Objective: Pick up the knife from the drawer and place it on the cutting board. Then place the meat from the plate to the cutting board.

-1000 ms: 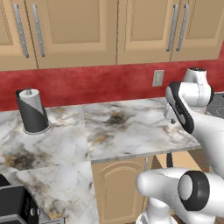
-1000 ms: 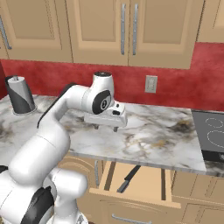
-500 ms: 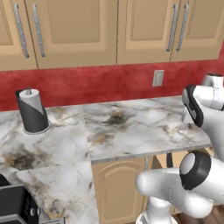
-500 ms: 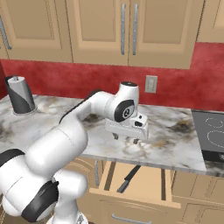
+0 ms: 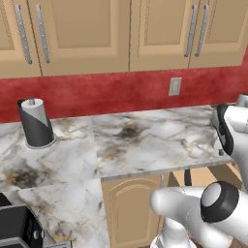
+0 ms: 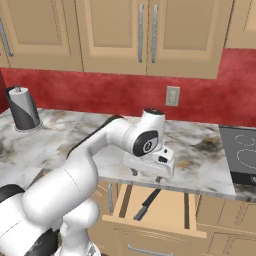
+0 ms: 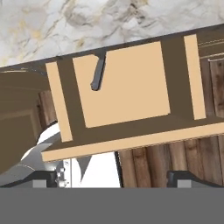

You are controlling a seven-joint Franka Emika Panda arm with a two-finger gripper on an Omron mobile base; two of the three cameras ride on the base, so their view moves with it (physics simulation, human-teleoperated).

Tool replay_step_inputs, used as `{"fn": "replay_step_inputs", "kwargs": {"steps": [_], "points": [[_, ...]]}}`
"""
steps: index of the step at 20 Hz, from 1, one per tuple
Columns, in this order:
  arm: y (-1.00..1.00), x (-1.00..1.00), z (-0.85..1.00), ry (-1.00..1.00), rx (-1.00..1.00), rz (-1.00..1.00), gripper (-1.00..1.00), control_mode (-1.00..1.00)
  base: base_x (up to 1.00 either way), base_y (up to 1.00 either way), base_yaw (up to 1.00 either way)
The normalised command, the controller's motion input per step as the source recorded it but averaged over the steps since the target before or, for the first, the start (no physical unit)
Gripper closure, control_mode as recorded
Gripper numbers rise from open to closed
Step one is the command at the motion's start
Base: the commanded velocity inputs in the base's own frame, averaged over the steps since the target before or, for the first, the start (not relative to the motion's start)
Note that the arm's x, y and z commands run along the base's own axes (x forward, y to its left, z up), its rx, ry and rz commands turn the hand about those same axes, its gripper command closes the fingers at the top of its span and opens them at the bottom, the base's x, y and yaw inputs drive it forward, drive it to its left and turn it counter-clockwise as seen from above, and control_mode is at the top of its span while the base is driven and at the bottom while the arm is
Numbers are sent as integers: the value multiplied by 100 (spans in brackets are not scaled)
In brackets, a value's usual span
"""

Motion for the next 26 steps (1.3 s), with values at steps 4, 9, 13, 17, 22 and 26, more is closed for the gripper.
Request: {"fn": "replay_step_inputs", "kwargs": {"steps": [4,9,13,17,22,26], "points": [[-1,-30,-21,2,0,0,-100,-100,0,0,0],[-13,-3,-28,7,0,2,-100,-100,0,0,0],[-23,-7,-43,7,3,2,-100,-100,0,0,0],[-10,-2,-41,7,6,0,-100,-100,0,0,0],[-8,0,-19,4,9,0,-100,-100,0,0,0],[0,0,-10,0,1,0,-100,-100,0,0,0]]}}
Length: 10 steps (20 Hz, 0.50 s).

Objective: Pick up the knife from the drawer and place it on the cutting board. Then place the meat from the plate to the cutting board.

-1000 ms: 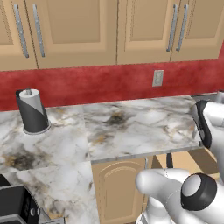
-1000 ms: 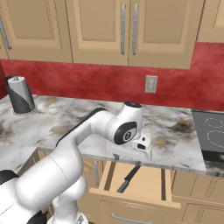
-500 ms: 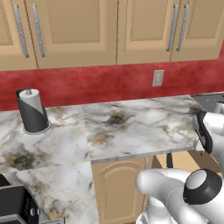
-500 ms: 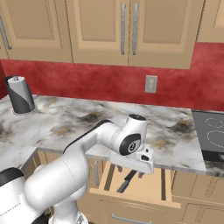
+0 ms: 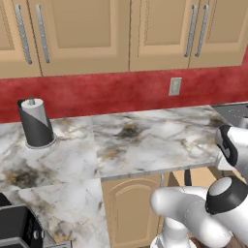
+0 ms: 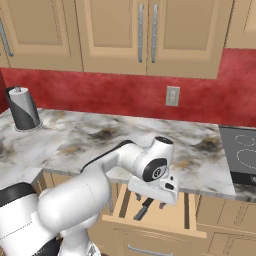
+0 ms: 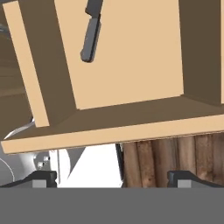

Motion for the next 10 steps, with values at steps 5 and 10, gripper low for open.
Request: {"fn": "replay_step_inputs", "kwargs": {"steps": [5,10], "points": [[0,0,-5,0,1,0,-100,-100,0,0,0],[5,0,-3,0,0,0,-100,100,0,12,0]]}}
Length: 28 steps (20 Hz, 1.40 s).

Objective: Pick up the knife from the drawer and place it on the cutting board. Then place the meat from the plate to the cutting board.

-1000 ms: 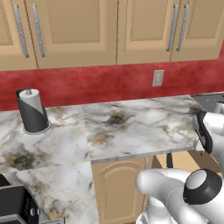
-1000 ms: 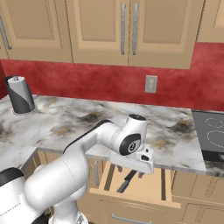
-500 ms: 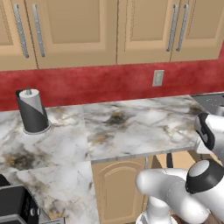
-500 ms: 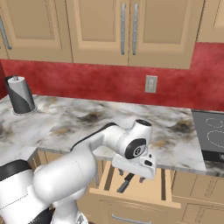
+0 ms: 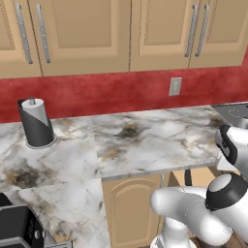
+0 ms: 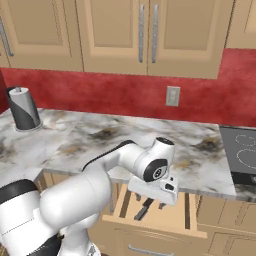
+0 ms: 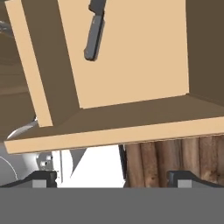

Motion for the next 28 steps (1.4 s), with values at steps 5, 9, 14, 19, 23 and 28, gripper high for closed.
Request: {"fn": "replay_step_inputs", "kwargs": {"steps": [5,9,14,19,23,28], "points": [[0,0,0,0,0,0,-100,100,-4,40,0],[0,0,0,0,0,0,-100,100,-7,35,0],[0,0,0,0,0,0,-100,100,-10,35,0],[3,0,-4,0,0,0,-100,-100,-4,23,0],[1,5,-30,0,0,13,-100,-100,0,0,0],[-8,22,-41,2,0,20,-100,-100,0,0,0]]}}
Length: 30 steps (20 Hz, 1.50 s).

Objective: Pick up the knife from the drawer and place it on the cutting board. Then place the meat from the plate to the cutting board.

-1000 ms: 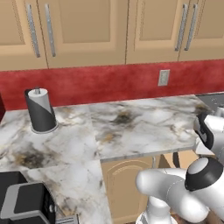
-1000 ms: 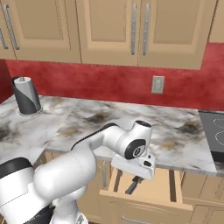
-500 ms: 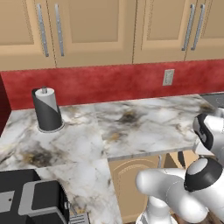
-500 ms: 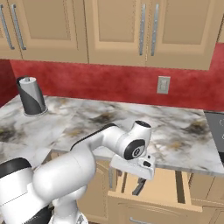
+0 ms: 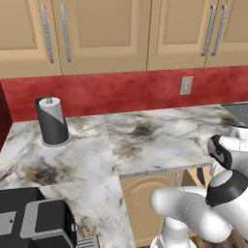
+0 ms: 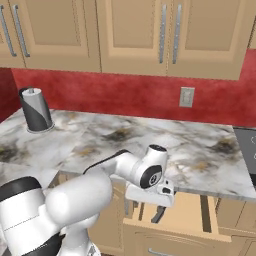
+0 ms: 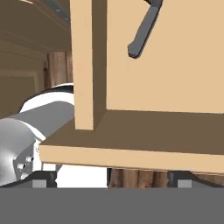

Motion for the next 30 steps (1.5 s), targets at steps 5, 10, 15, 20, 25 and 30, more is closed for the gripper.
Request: {"fn": "replay_step_inputs", "kwargs": {"steps": [5,10,15,20,25,30], "points": [[-27,29,-32,0,2,21,-100,-100,0,0,0],[-29,2,-28,0,2,7,-100,-100,0,0,0],[-5,0,-23,0,6,0,-100,-100,0,0,0],[0,0,-23,1,7,-3,-100,-100,0,0,0],[0,0,-25,0,5,-1,-100,-100,0,0,0],[0,-9,-8,3,1,-1,-100,-100,0,0,0]]}}
